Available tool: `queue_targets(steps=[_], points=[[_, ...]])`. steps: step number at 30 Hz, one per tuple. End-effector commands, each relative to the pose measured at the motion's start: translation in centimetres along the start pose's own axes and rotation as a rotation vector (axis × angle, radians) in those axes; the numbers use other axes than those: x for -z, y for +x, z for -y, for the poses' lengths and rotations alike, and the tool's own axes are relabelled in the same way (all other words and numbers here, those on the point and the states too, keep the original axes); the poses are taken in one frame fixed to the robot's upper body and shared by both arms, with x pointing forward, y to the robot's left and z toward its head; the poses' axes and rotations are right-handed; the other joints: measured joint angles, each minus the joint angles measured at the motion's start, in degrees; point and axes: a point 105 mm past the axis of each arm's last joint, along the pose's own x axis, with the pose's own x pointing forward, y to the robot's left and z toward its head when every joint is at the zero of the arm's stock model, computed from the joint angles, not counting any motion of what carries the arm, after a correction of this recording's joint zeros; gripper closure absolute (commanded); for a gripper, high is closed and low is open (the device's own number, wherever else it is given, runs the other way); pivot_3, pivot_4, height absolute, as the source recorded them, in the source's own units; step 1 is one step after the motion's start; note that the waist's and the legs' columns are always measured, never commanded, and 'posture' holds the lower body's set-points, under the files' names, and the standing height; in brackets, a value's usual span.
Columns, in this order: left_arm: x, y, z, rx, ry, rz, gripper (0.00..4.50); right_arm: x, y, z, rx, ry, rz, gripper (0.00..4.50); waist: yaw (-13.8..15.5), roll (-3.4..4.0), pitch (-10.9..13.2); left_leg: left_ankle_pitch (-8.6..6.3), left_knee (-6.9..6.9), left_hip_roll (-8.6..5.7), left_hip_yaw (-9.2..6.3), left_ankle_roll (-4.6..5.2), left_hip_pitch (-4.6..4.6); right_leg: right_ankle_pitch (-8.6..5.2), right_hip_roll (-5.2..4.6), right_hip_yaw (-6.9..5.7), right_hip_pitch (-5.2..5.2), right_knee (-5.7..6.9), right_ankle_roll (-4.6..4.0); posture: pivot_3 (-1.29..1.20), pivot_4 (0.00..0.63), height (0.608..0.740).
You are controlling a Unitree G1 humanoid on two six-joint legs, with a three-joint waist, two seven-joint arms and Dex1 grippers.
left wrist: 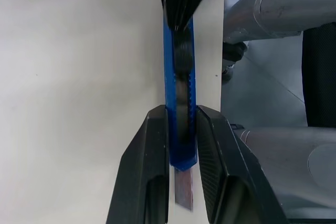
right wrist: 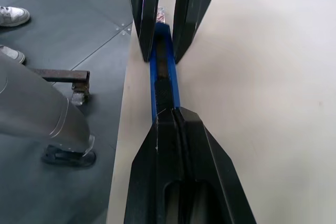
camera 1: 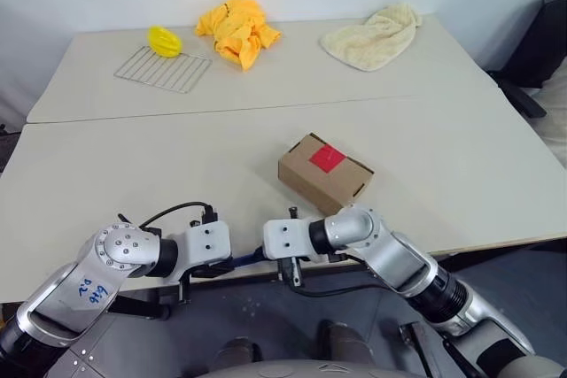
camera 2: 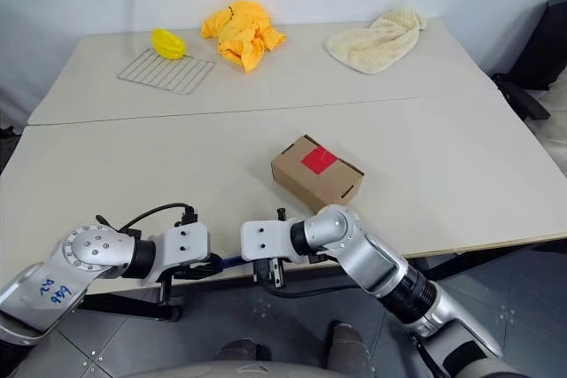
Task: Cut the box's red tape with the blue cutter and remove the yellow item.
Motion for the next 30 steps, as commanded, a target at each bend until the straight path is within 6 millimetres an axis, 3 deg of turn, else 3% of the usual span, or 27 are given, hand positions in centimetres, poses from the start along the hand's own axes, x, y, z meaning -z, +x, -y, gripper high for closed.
queue_targets(steps=[1,12,14,18,21,28,30], points=[[1.0,1.0,1.1,0.065,-0.047,-0.03,4.07,0.0,0.8,0.1,0.002,-0.006,-0.007,4.5,0.0,0.0,0.0,0.0,0.0,0.0,0.0,0.0,0.0,0.0,0.0,0.0,0.0,0.01,0.0,0.0,0.15,0.74],[1.2,1.2,0.3,0.042,-0.053,-0.027,4.07,-0.7,0.9,0.8,0.044,0.027,0.027,4.5,0.3,0.01,0.0,0.01,0.02,0.0,0.01,-0.01,0.03,-0.01,0.0,0.02,0.0,0.06,-0.01,0.0,0.15,0.74],[1.1,1.1,-0.3,0.006,-0.058,-0.012,4.07,-0.7,-0.4,1.4,0.078,0.061,0.032,4.5,0.5,0.01,0.0,0.01,0.02,0.0,0.01,-0.01,0.02,-0.01,0.0,0.02,0.01,0.06,-0.01,0.0,0.15,0.74],[0.8,0.1,-2.8,-0.174,0.017,0.105,4.07,-1.4,-5.8,3.0,0.199,0.175,0.061,4.5,1.9,0.1,0.0,0.0,0.17,-0.01,-0.04,-0.01,-0.13,0.0,-0.02,0.01,-0.04,0.05,-0.01,0.0,0.15,0.74],[0.2,-0.4,-4.3,-0.271,0.06,0.196,4.07,-1.7,-8.1,4.1,0.237,0.24,0.075,3.9,1.9,0.1,0.1,0.01,0.22,0.02,-0.04,-0.01,-0.1,-0.01,-0.01,0.0,-0.04,0.11,-0.03,0.0,0.15,0.74],[-1.6,-1.7,-7.1,-0.436,0.137,0.376,4.07,-1.9,-11.2,5.3,0.261,0.407,0.094,1.45,1.6,0.07,0.1,0.01,0.18,0.07,0.0,-0.03,-0.23,-0.06,0.02,-0.04,-0.23,0.21,-0.13,0.0,0.15,0.74],[-2.1,-2.1,-8.0,-0.489,0.203,0.395,4.07,-2.3,-12.4,6.7,0.295,0.451,0.108,0.87,1.4,0.07,0.1,0.01,0.18,0.07,0.02,-0.03,-0.24,-0.05,0.02,-0.05,-0.24,0.21,-0.12,0.0,0.15,0.74]])
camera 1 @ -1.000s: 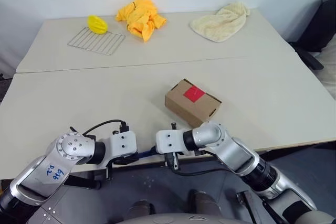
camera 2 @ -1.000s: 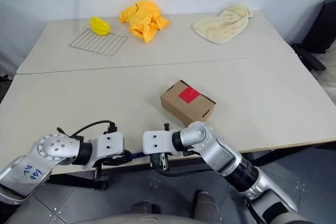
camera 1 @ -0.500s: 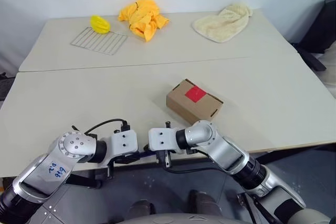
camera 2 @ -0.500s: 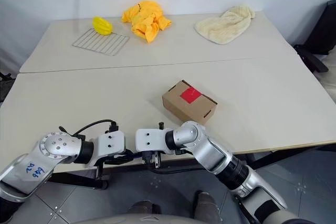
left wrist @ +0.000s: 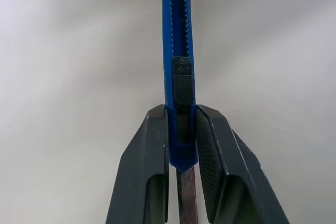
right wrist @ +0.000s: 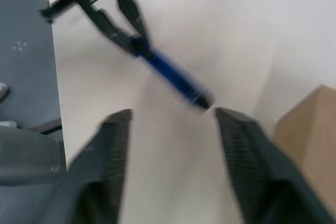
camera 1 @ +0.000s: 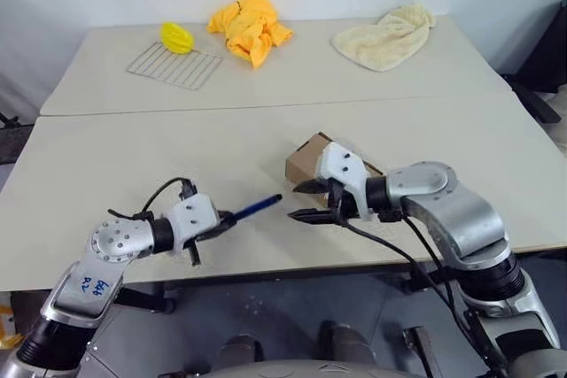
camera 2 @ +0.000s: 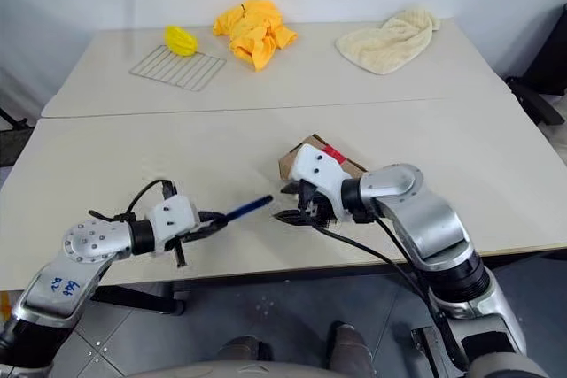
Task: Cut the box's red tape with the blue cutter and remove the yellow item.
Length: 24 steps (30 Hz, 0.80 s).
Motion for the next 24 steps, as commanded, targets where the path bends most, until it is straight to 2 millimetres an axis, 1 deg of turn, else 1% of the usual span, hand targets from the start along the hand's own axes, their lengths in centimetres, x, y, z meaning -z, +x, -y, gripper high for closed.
queue_targets(steps=[1,2,3,5,9,12,15,18,20,24], points=[[-1.8,-0.4,-2.4,-0.12,0.142,0.099,4.07,-2.3,-2.1,2.3,0.068,0.08,0.03,0.49,-0.1,0.0,0.0,0.0,0.0,0.0,0.02,0.0,0.0,0.0,0.0,-0.02,0.0,-0.01,0.0,0.0,0.15,0.74],[-2.5,-0.4,-3.2,-0.161,0.169,0.144,4.07,-2.8,-2.4,3.2,0.097,0.086,0.025,0.17,-0.2,0.0,0.0,0.0,0.0,0.0,0.02,0.0,0.0,0.0,0.0,-0.02,-0.01,-0.01,0.0,0.0,0.15,0.74],[-3.2,-0.4,-3.8,-0.194,0.194,0.185,4.07,-2.9,-2.5,4.0,0.127,0.104,-0.02,0.06,-0.2,0.0,0.0,0.0,0.0,0.0,0.03,0.0,0.01,0.0,0.0,-0.02,-0.01,0.01,0.0,0.0,0.15,0.74],[-3.9,-0.3,-4.5,-0.227,0.236,0.234,4.07,-4.0,-2.7,4.9,0.137,0.125,-0.01,0.06,-0.3,0.0,0.0,0.0,-0.01,0.01,0.04,0.0,0.0,0.0,0.0,-0.02,-0.03,0.0,0.0,0.0,0.15,0.74],[-5.0,-0.1,-5.4,-0.274,0.307,0.301,4.07,-6.7,-2.7,5.6,0.104,0.18,0.071,0.06,-0.3,0.0,0.0,0.0,-0.08,0.02,0.07,-0.01,0.0,0.0,0.0,-0.08,-0.05,0.0,0.0,0.0,0.15,0.74],[-5.6,0.2,-5.4,-0.271,0.336,0.337,4.07,-8.4,-2.6,6.0,0.077,0.216,0.116,0.06,-0.4,0.0,0.0,0.0,-0.08,0.01,0.15,-0.01,-0.05,0.01,0.0,-0.09,-0.12,-0.01,0.02,0.0,0.15,0.74],[-5.8,0.6,-5.3,-0.26,0.347,0.351,4.07,-9.4,-2.3,5.9,0.037,0.234,0.147,0.06,-0.5,0.0,0.0,0.0,-0.1,0.01,0.17,-0.01,-0.06,0.01,0.0,-0.11,-0.14,-0.02,0.02,0.0,0.15,0.74],[-5.8,1.1,-5.0,-0.242,0.344,0.36,4.07,-9.8,-1.8,5.7,0.003,0.225,0.154,0.06,-0.3,0.0,0.0,0.0,-0.1,0.01,0.17,-0.01,-0.06,0.01,0.0,-0.11,-0.14,0.0,0.03,0.0,0.15,0.74],[-6.0,1.5,-4.7,-0.222,0.345,0.372,4.07,-9.5,-1.2,5.6,-0.016,0.224,0.139,0.06,-0.3,0.0,0.0,0.0,-0.09,0.01,0.17,-0.01,-0.07,0.02,0.0,-0.11,-0.14,-0.01,0.04,0.0,0.15,0.74],[-6.6,2.0,-5.0,-0.226,0.354,0.395,4.07,-8.7,-0.1,5.8,-0.027,0.219,0.1,0.06,-0.4,0.0,0.0,0.0,-0.09,0.01,0.17,-0.01,-0.08,0.02,0.0,-0.12,-0.14,-0.02,0.04,0.0,0.15,0.74]])
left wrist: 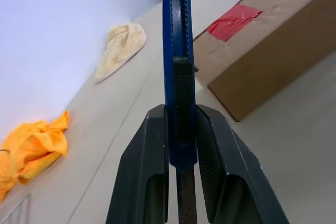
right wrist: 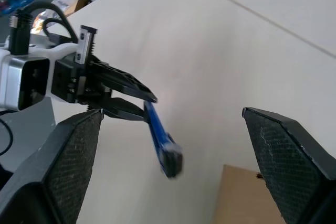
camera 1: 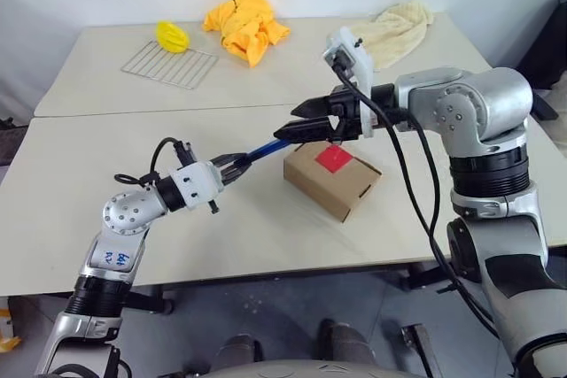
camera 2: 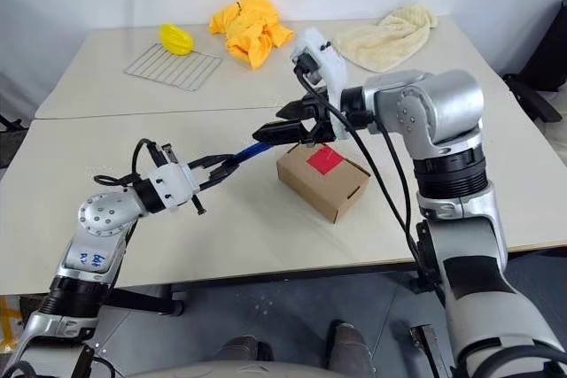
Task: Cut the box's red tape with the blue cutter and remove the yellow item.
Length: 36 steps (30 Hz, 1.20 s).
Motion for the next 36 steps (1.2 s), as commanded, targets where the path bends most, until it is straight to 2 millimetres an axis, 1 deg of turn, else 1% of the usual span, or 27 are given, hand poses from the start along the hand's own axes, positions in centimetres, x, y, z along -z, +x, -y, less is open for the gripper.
queue_targets(steps=[1,7,9,11,13,15,19,20,21,22,23,26,27,30,34,36], points=[[-1.3,0.6,-0.9,-0.019,0.052,0.053,4.07,-0.8,0.5,-0.4,-0.018,-0.059,0.007,0.06,0.0,0.0,0.0,0.0,0.0,0.0,0.0,0.0,0.0,0.0,0.0,0.0,0.0,-0.01,0.0,0.0,0.15,0.74],[-1.4,0.8,-1.0,-0.023,0.061,0.062,4.07,-0.6,0.9,-0.2,-0.026,-0.067,-0.015,0.06,-0.3,0.0,0.0,0.0,-0.01,0.0,0.0,0.0,0.0,0.0,0.0,-0.02,0.0,-0.01,0.0,0.0,0.15,0.74],[-1.5,0.8,-0.9,-0.022,0.061,0.062,4.07,-0.6,0.9,-0.1,-0.024,-0.069,-0.018,0.44,-0.4,0.0,0.0,0.0,-0.01,0.0,0.0,0.0,0.0,0.0,0.0,-0.02,0.0,-0.01,0.0,0.0,0.15,0.74],[-1.5,0.8,-0.9,-0.021,0.06,0.063,4.07,-0.6,1.0,0.0,-0.023,-0.073,-0.016,0.95,-0.5,0.0,0.0,0.0,-0.01,0.0,0.0,0.0,0.0,0.0,0.0,-0.03,0.0,-0.01,0.0,0.0,0.15,0.74],[-1.5,0.7,-0.8,-0.02,0.06,0.062,4.07,-0.7,1.0,0.0,-0.019,-0.076,-0.015,1.72,-0.6,0.0,0.0,0.0,-0.01,0.0,0.0,0.0,0.0,0.0,0.0,-0.03,0.0,-0.01,0.0,0.0,0.15,0.74],[-1.5,0.7,-0.8,-0.021,0.059,0.061,4.07,-0.7,1.0,0.1,-0.018,-0.079,-0.015,2.38,-0.7,0.0,0.0,0.0,-0.01,0.0,-0.01,0.0,0.0,0.0,0.0,-0.03,0.0,-0.01,0.0,0.0,0.15,0.74],[-1.5,0.7,-0.9,-0.023,0.058,0.06,4.07,-0.4,1.1,0.1,-0.02,-0.09,-0.031,2.38,-1.1,0.0,0.0,0.0,-0.02,0.0,-0.01,0.0,0.0,0.0,0.0,-0.03,0.0,-0.01,0.0,0.0,0.15,0.74],[-1.5,0.8,-1.0,-0.025,0.057,0.059,4.07,-0.4,1.1,0.1,-0.025,-0.091,-0.034,2.53,-1.2,0.0,0.0,0.0,-0.02,0.0,-0.01,0.0,0.0,0.0,0.0,-0.03,0.0,-0.01,0.0,0.0,0.15,0.74],[-1.5,0.8,-1.0,-0.025,0.057,0.059,4.07,-0.3,1.1,0.0,-0.03,-0.093,-0.039,2.7,-1.3,0.0,0.0,0.0,-0.03,0.0,-0.01,0.0,0.0,0.0,0.0,-0.03,0.0,-0.01,0.0,0.0,0.15,0.74],[-1.5,0.8,-1.0,-0.026,0.058,0.058,4.07,-0.2,1.1,-0.1,-0.034,-0.101,-0.044,3.06,-1.3,0.0,0.0,0.0,-0.04,0.0,-0.01,0.0,0.0,0.0,0.0,-0.03,0.0,-0.01,0.0,0.0,0.15,0.74],[-1.5,0.8,-1.0,-0.027,0.058,0.057,4.07,-0.1,1.1,0.0,-0.034,-0.106,-0.047,3.24,-1.3,0.0,0.0,0.0,-0.05,0.0,-0.02,0.0,0.0,0.0,0.0,-0.04,0.0,-0.01,0.0,0.0,0.15,0.74],[-1.4,0.8,-1.1,-0.032,0.054,0.053,4.07,-0.1,1.1,0.0,-0.03,-0.108,-0.046,4.22,-1.3,0.0,0.0,0.0,-0.05,0.0,-0.02,-0.01,0.0,0.0,0.0,-0.04,0.0,-0.02,0.0,0.0,0.15,0.74],[-1.3,0.8,-1.1,-0.038,0.047,0.048,4.07,-0.2,1.0,0.1,-0.028,-0.109,-0.041,4.32,-1.3,0.0,0.0,0.0,-0.05,0.0,-0.02,-0.01,0.0,0.0,0.0,-0.04,0.0,-0.01,0.0,0.0,0.15,0.74],[-1.2,0.9,-1.3,-0.051,0.024,0.033,4.07,-0.6,1.0,0.1,-0.024,-0.114,-0.023,4.32,-1.2,0.0,0.0,0.0,-0.04,0.0,-0.02,0.0,0.0,0.0,-0.01,-0.03,0.0,-0.01,0.01,0.0,0.15,0.74],[0.3,0.7,-1.4,-0.042,-0.082,-0.067,4.07,-1.6,0.5,0.1,-0.017,-0.137,0.012,4.32,-1.3,0.0,0.0,0.0,-0.05,0.0,-0.02,-0.01,0.0,0.0,-0.01,-0.04,0.0,-0.01,0.01,0.0,0.15,0.74],[1.3,0.2,-1.4,-0.04,-0.14,-0.142,3.36,-2.0,0.1,0.1,-0.006,-0.147,0.031,4.32,-1.3,0.0,0.0,0.0,-0.05,0.0,-0.02,-0.01,0.0,0.0,-0.01,-0.03,0.0,-0.01,0.01,0.0,0.15,0.74]])
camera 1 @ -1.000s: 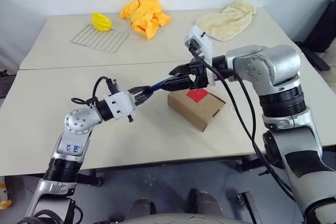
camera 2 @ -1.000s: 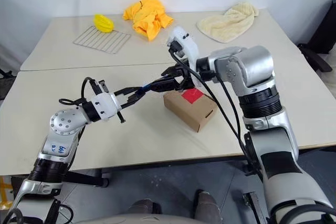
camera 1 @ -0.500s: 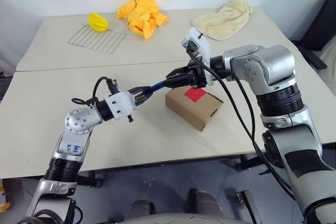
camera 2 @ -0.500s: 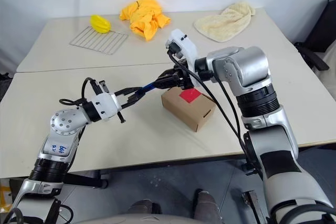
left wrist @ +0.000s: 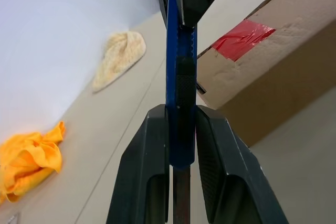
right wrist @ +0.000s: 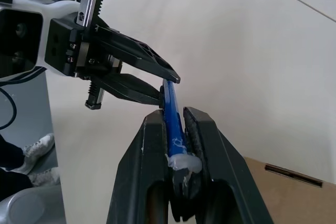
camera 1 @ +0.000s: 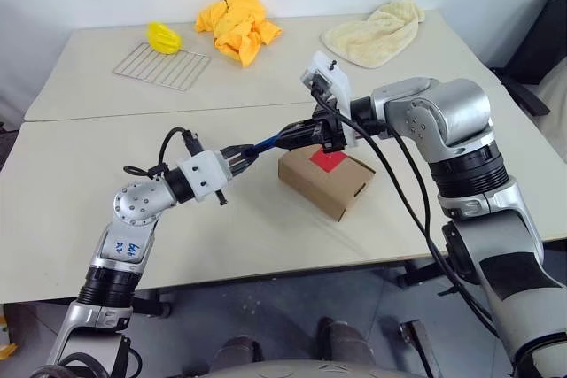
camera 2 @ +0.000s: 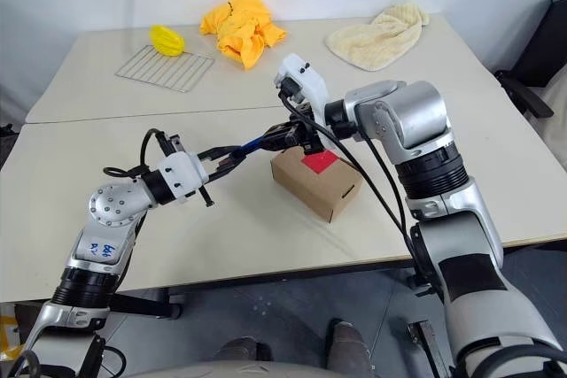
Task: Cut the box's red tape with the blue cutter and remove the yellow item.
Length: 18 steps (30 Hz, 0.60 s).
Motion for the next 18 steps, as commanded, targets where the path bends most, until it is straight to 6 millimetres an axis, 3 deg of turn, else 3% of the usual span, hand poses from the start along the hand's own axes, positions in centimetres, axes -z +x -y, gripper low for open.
queue_targets(steps=[1,11,15,18], points=[[2.0,-1.3,-0.9,-0.029,-0.087,-0.143,3.06,-3.2,-2.0,-0.1,0.045,-0.09,0.099,4.32,0.0,0.0,0.0,0.0,0.0,0.0,0.0,0.0,0.01,0.0,0.0,0.01,0.0,0.0,0.0,0.0,0.15,0.74],[1.4,-3.8,-2.9,-0.065,-0.269,-0.131,0.2,-4.2,-4.8,1.2,0.172,-0.094,0.168,4.32,0.1,-0.01,0.0,0.0,-0.02,0.01,-0.01,-0.01,-0.02,0.0,0.0,0.0,-0.01,-0.01,0.0,0.0,0.15,0.74],[1.0,-4.5,-3.6,-0.085,-0.348,-0.121,0.04,-4.1,-6.9,2.1,0.258,-0.09,0.195,4.32,0.1,-0.01,0.0,0.0,-0.03,0.01,-0.01,-0.01,-0.02,0.0,0.0,0.0,-0.02,-0.01,0.0,0.0,0.15,0.74],[-0.1,-3.3,-3.1,-0.06,-0.43,-0.082,0.04,-3.6,-8.9,2.6,0.333,-0.08,0.218,4.32,0.3,-0.02,0.0,-0.01,-0.02,0.01,-0.04,-0.01,-0.03,0.0,0.0,0.01,-0.02,-0.01,0.0,0.0,0.15,0.74]])
